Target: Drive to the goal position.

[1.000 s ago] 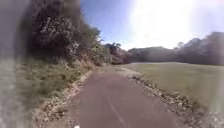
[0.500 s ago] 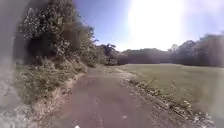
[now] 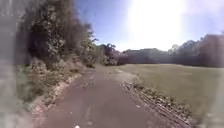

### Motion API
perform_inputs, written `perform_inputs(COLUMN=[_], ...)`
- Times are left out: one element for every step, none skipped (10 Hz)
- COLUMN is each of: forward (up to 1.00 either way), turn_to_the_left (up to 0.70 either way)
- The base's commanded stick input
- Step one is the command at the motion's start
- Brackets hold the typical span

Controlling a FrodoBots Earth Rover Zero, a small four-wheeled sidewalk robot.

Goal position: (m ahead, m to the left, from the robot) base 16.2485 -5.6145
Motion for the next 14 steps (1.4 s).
perform_inputs(forward=[1.0, 1.0, 1.0, 1.0, 1.0, 1.0, 1.0, 1.0, 1.0, 1.0, 1.0, 1.0, 1.0, 1.0], turn_to_the_left=[0.0, -0.25, -0.4, -0.11, 0.03, 0.0, 0.0, 0.0, 0.0, 0.0, 0.0, 0.0, 0.0, 0.0])
